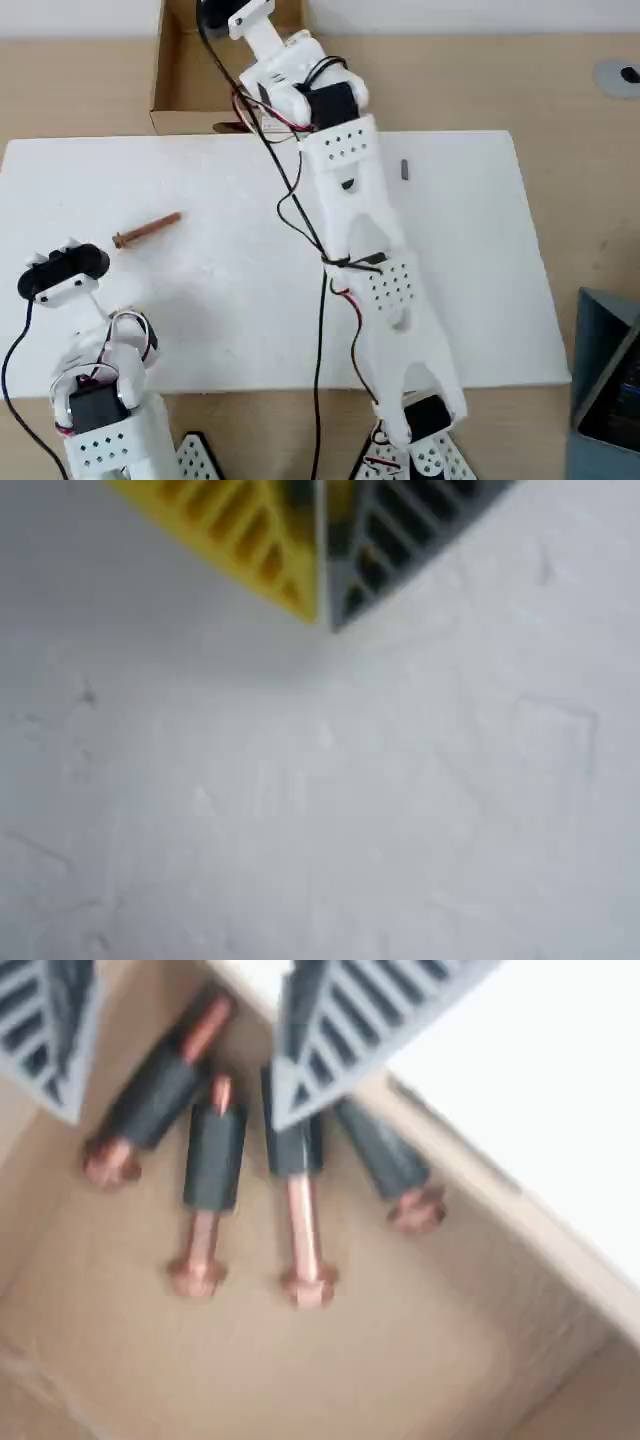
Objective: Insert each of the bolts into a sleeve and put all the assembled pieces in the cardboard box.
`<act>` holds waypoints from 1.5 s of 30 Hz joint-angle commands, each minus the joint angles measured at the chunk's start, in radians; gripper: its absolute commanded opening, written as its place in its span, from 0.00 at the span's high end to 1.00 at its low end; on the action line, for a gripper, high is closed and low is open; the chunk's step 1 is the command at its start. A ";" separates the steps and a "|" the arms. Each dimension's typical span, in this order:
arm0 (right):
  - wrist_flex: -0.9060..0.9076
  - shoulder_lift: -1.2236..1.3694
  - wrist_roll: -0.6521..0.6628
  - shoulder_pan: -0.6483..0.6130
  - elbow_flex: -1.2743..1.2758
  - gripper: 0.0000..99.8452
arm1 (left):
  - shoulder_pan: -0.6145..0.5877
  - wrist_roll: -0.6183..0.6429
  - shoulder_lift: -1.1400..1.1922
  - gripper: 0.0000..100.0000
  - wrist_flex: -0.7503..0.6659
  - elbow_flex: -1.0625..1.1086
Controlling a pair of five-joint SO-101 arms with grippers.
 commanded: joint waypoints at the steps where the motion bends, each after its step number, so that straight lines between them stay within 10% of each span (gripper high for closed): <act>1: 0.103 -0.031 0.003 0.035 -0.081 0.85 | -0.003 0.006 -0.008 1.00 -0.012 -0.005; 20: 0.442 -0.228 0.012 0.082 -0.062 0.85 | -0.005 0.006 -0.008 1.00 -0.012 -0.005; 45: 0.439 -0.628 0.741 0.174 0.951 0.85 | -0.008 0.006 -0.008 1.00 -0.012 -0.005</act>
